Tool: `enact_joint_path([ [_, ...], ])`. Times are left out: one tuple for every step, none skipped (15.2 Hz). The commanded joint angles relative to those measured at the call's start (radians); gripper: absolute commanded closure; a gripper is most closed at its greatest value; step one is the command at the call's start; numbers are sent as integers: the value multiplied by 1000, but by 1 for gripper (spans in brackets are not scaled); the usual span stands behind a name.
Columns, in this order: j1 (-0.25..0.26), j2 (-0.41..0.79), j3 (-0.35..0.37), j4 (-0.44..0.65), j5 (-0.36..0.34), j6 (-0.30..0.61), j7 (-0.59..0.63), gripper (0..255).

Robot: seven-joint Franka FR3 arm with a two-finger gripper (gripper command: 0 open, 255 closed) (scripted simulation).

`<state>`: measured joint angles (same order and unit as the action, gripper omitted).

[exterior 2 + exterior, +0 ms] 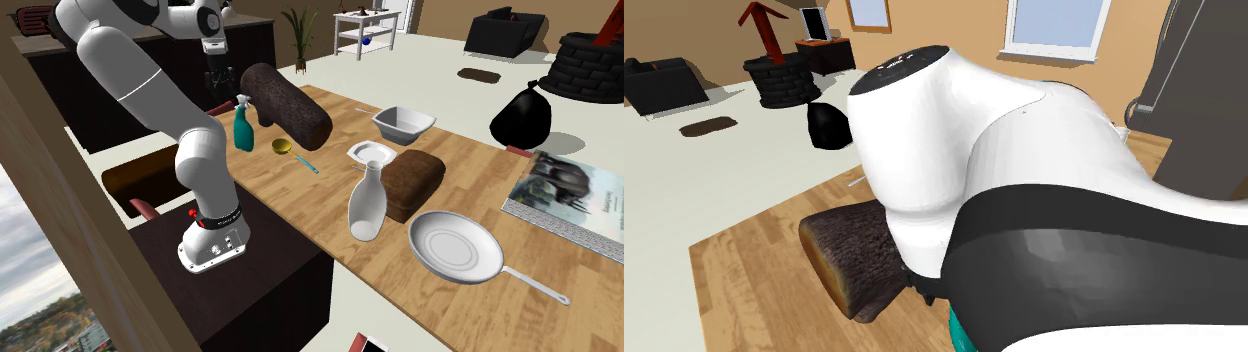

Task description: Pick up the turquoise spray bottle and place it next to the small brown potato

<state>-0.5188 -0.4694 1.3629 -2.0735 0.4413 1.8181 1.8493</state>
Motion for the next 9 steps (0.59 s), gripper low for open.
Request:
enact_joint_path([
  [5,3,-27,49,-14,-55,6,0],
  [6,6,-36,74,-21,-80,9,0],
  [6,5,-36,74,-21,-80,9,0],
  [6,6,-36,74,-21,-80,9,0],
  [6,5,-36,74,-21,-80,9,0],
  [6,6,-36,74,-21,-80,9,0],
  [6,6,-36,74,-21,-80,9,0],
  [6,6,-36,74,-21,-80,9,0],
  [6,6,-36,74,-21,-80,9,0],
])
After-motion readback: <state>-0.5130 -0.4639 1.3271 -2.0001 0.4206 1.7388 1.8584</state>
